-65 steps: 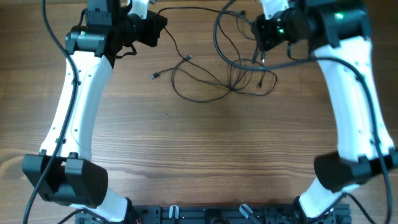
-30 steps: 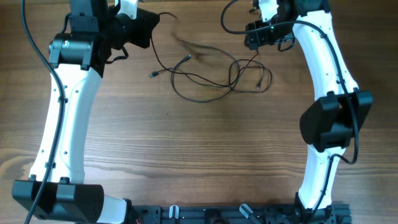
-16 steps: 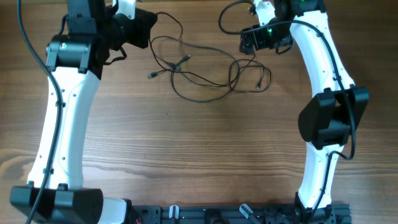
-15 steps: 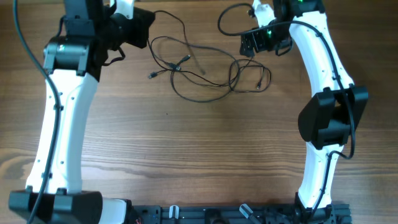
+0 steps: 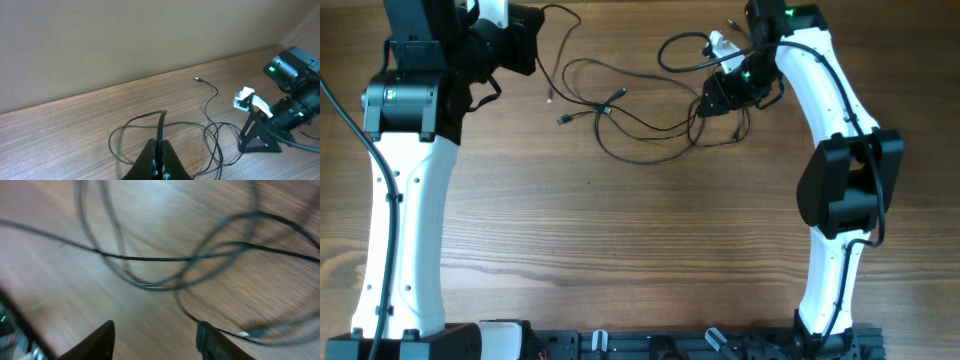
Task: Untangle cables
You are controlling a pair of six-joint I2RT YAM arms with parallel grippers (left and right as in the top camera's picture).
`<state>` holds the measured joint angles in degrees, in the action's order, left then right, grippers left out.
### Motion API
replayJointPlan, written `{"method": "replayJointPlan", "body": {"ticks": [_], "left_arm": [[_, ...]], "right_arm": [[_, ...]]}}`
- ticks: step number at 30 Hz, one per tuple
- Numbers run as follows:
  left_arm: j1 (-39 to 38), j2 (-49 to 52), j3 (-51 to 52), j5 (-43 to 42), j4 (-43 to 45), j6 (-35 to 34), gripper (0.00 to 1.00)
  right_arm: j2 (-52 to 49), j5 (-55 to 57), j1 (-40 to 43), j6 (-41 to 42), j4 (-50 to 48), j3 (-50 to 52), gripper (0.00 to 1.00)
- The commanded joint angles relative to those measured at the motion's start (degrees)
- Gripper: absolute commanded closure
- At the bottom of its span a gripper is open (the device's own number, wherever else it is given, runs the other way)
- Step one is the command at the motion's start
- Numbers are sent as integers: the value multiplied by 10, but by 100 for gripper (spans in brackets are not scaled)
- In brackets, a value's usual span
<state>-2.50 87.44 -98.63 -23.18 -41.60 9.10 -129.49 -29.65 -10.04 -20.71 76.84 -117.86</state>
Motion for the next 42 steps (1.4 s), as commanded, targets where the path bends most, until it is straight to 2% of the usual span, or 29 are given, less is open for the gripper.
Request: {"method": "replayJointPlan", "body": {"ticks": [1,4,10,12,24,34,42], "left_arm": [[2,-7,-4,5,2,-5,96],[2,-7,-4,5,3,-6,96],[2,-7,-4,3,2,-5,96],[2,-7,-4,3,2,-5,96],[2,-7,-4,-10,2,-6,96],[2,-7,-4,-10,3,-6,96],[2,-7,-4,-10,4,-6,96]], "right_arm": [[-8,-86,-28,-79,10,2,41],[-8,-116,-51,-117,21,2,40],[-8,-116,-96,-119,17,2,39],[-8,-116,-105,-118,12,2,29],[-8,-108,-117,-83,-59,2,12],[-14,-71,-137,-60,-158,2,10],[-40,-132,-139,-59,-180,2,10]]}}
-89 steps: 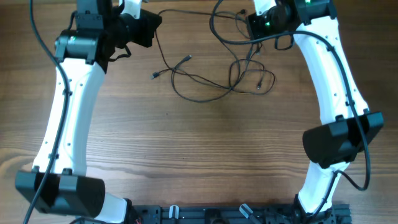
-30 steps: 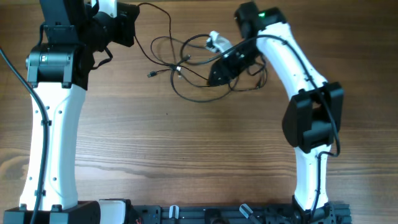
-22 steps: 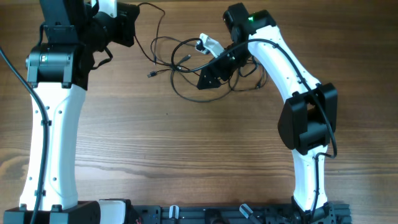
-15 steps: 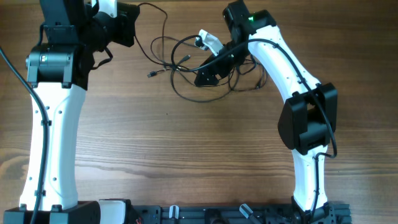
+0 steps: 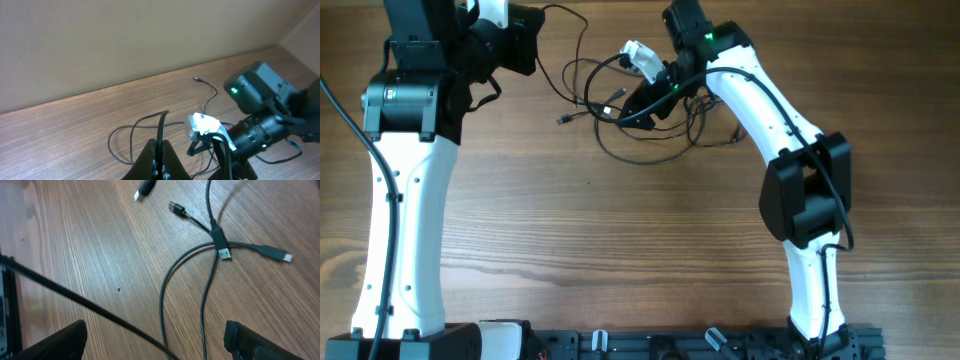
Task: Untangle cables
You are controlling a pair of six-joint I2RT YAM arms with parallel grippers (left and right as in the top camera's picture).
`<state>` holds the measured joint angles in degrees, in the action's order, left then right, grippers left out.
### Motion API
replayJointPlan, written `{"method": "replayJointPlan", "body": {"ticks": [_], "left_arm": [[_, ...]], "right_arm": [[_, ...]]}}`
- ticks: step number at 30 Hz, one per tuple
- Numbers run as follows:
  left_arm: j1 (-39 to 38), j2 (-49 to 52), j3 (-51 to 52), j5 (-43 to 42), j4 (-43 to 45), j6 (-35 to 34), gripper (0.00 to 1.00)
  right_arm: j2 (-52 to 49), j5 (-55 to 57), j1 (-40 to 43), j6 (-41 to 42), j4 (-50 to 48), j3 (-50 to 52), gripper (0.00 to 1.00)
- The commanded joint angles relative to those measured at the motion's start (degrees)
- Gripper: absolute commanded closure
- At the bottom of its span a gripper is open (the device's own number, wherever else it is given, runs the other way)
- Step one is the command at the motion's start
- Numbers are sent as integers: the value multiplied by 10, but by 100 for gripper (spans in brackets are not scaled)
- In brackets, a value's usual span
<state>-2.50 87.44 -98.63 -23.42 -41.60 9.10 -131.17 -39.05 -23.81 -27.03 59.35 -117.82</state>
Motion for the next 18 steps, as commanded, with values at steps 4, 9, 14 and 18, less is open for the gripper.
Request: {"method": "replayJointPlan", "body": {"ticks": [4,9,14,18], "left_arm": [[2,-7,-4,-8,4,-6,96],[2,-7,-4,-8,4,-6,96],[1,-7,-4,-8,4,-6,96],[3,-7,-4,-10,4,-6,96]], "right_arm": [[-30,-52,-5,13,-22,2,10],[-36,-76,-8,36,-56,2,10],[-48,-83,-14,55,-73,2,12],[-50,-82,-17,62,-73,2,62]]}}
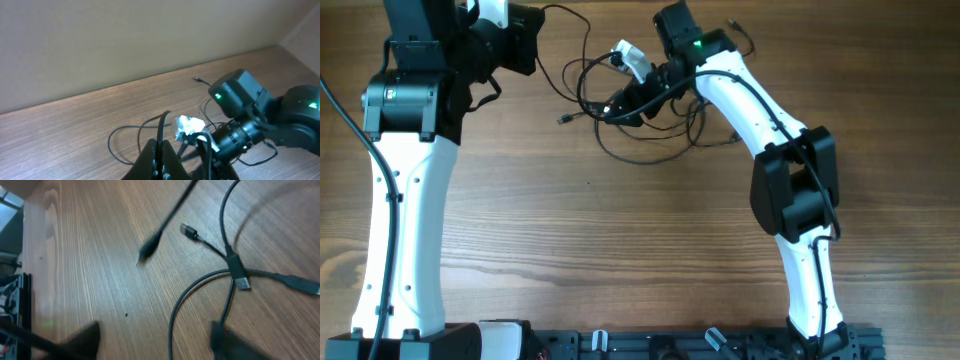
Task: Untangle cables
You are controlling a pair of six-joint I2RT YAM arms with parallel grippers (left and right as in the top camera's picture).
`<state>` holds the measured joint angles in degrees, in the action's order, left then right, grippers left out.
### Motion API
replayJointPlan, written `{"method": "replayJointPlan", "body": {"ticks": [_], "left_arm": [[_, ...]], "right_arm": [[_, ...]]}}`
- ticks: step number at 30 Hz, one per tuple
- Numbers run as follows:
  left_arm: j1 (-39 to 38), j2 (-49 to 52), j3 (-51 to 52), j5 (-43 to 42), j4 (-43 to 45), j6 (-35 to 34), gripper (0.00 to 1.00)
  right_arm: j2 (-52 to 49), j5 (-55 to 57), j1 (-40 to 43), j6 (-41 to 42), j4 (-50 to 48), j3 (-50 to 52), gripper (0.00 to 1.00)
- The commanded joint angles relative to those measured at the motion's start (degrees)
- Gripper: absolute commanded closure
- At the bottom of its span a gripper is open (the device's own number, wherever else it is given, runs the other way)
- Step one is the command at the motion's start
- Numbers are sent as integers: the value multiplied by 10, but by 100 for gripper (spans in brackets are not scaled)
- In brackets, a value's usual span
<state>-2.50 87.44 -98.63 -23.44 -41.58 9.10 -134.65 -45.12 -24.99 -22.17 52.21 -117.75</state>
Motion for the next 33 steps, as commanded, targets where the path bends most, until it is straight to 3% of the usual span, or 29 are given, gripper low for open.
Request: {"method": "replayJointPlan", "body": {"ticks": [1,2,27,31,33], "left_arm": [[6,-7,-4,-9,4,-6,96],[6,-7,-4,-10,4,-6,96],[5,5,-4,4,2,-5,96],[5,6,-4,4,2,-6,86],[5,7,-4,4,2,-6,72]], "right_arm": [[-16,-21,-5,14,-1,1,87],[-16,-22,-5,14,-1,1,96],[2,-30,40,62,-22,-2,96],[7,-28,58,82,-23,-2,96],[10,-28,66,86,-23,-4,96]]}}
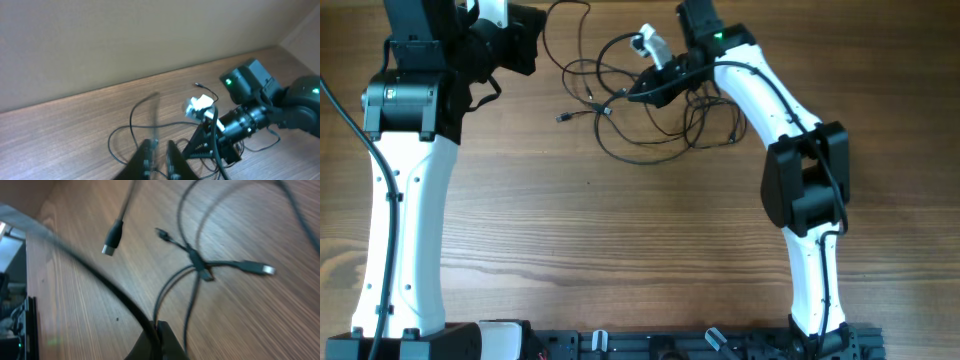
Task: Untangle cables
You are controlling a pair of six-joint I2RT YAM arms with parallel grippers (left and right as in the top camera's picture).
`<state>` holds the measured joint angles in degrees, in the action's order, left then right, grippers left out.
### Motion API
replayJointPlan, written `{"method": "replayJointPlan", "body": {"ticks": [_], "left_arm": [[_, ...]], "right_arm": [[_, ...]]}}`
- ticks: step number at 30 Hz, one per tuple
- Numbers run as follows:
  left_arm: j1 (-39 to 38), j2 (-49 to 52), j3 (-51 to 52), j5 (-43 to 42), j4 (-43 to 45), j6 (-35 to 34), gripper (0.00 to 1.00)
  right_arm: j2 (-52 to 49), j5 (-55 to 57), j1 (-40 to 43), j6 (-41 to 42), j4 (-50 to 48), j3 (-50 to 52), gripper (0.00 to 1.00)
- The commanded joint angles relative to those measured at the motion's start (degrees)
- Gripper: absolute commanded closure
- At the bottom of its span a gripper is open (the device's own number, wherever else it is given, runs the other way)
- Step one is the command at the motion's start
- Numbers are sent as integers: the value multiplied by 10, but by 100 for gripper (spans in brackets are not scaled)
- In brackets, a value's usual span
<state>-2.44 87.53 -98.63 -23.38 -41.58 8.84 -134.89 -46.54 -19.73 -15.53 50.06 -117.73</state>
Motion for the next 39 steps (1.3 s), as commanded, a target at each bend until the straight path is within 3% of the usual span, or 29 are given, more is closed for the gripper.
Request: {"method": "replayJointPlan", "body": {"ticks": [1,7,13,16,26,39], "left_arm": [[5,6,-4,3,1,-3,70],[4,6,-4,3,-1,-3,63],[3,11,-3,1,0,-21,47],[3,24,-3,1,-1,-21,44],[-13,74,-3,-12,-1,-35,44],[-55,88,-3,-12,-1,-31,46]], "right_arm": [[15,-14,17,21,-2,-6,96],[33,-14,24,22,2,-24,96],[64,-2,24,39,1,-28,96],[75,26,24,57,3,-28,96],[120,82,25,55,45,-28,96],[263,151,24,68,49,-42,96]]}}
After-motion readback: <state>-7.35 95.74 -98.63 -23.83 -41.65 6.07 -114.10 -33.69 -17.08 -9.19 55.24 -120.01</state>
